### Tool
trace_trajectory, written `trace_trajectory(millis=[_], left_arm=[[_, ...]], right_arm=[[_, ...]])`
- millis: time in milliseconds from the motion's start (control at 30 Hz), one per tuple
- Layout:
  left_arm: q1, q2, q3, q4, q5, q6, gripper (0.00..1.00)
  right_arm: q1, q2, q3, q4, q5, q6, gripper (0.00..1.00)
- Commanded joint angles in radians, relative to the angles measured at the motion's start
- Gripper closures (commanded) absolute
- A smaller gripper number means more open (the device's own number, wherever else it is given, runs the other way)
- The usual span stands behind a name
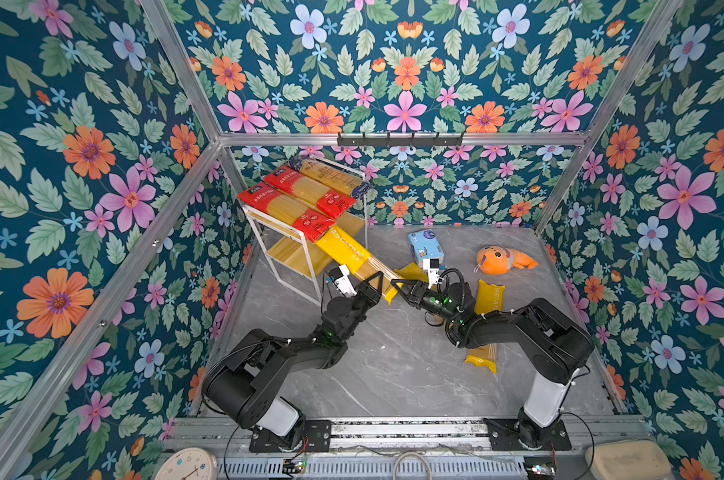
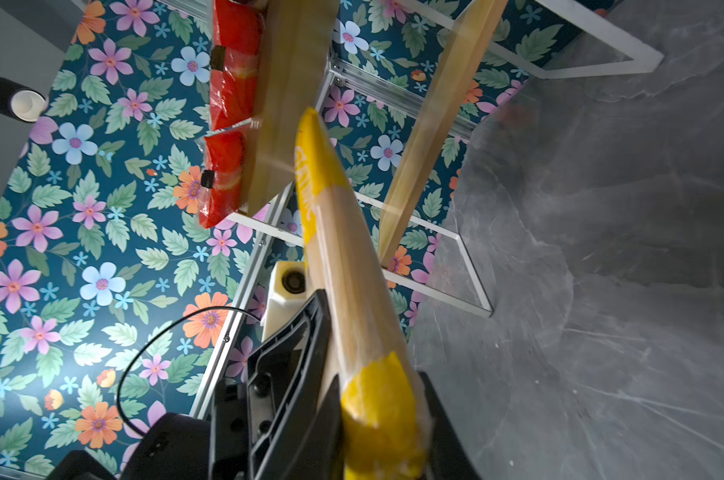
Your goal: Place and organize the pasta boxes and bags onto the shelf
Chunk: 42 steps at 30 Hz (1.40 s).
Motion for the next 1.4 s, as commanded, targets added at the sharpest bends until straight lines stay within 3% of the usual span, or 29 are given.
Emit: trace_trajectory(millis=[0,233,367,600,933,1200,1367], left_arm=[[0.009,-0.036,-0.007,0.108,0.026,0.020,0.61],[0.023,-0.134,-0.052,-0.013,0.005,0.064,0.42],[0.023,-0.179,-0.072,-0.091,0.006,0.083,0.36],[0.020,-0.269,-0.118,-0.227,-0.023,0.093,0.35],[0.002,-0.437,-0.151,-0.744,-0.172,0.176,0.34],[0.002,-0.504,-0.208,-0.931,-0.291,0.238,0.34],[0.002,-0.493,-0.221,-0.976,-0.294,0.240,0.34]], right_arm=[[0.000,0.016,0.028,0.012,0.043,0.022,0.86],[0.006,0.078,0.146,0.003,0.080,0.073,0.95],[0.026,0.113,0.233,-0.029,0.122,0.069,0.99],[0.046,0.175,0.361,-0.130,0.188,0.036,1.00],[0.100,0.252,0.552,-0.322,0.202,-0.041,1.00],[0.159,0.327,0.695,-0.416,0.217,-0.051,1.00],[0.193,0.389,0.810,-0.480,0.216,-0.055,1.00]])
